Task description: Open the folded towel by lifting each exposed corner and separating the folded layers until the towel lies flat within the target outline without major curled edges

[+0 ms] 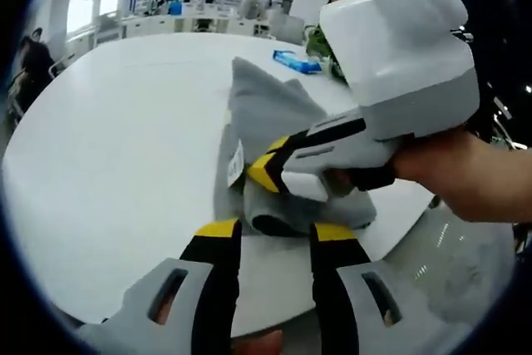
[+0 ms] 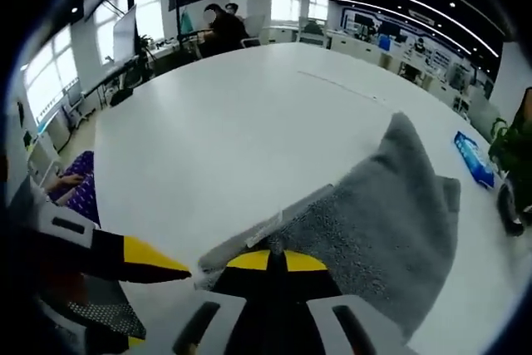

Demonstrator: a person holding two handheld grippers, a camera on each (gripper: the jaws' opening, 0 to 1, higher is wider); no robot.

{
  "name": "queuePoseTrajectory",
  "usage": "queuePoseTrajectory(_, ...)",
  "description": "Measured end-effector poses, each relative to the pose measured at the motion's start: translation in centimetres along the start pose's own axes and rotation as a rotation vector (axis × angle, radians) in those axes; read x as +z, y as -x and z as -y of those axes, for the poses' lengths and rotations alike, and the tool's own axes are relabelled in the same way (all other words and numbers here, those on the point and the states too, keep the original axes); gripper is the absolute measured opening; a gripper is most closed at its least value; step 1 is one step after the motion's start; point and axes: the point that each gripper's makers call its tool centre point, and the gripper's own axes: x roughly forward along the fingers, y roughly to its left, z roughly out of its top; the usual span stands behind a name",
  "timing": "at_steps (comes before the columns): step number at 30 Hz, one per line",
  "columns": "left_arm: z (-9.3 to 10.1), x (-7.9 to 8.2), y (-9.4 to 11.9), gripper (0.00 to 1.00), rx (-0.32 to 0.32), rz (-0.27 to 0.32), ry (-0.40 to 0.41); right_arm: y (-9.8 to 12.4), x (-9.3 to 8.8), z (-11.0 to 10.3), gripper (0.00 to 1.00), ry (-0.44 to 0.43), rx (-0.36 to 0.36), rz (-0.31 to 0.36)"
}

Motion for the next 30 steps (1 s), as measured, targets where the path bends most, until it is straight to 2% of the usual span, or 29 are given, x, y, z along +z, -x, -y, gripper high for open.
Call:
queuePoseTrajectory(8,-0.1,-0.1,-0.2,0.31,-0.005,-0.012,-0.004,3.0,0.5,2.9,0.0,-0.077,-0.03,0.076)
queuePoseTrajectory(12,0.2,-0.2,-0.2,0.31,-0.011,-0.023,-0.022,5.0,0.3,5.4,0.0,-0.123,-0.068,0.123)
queuePoseTrajectory(17,0.4,0.0,0.0,0.31,-0.012,-0.014,-0.034,7.4,0.0,7.9,0.0,-0.188,-0.093,0.2)
queuePoseTrajectory(23,0.4,0.1,0.0,0.31,-0.018,-0.006,-0.024,9.8,-0.1,9.9,0.0,-0.245,-0.113,0.282)
queuePoseTrajectory(30,0.3,0.1,0.1,0.31,-0.012,-0.005,-0.012,11.8,-1.0,12.2,0.0,-0.297,-0.157,0.32)
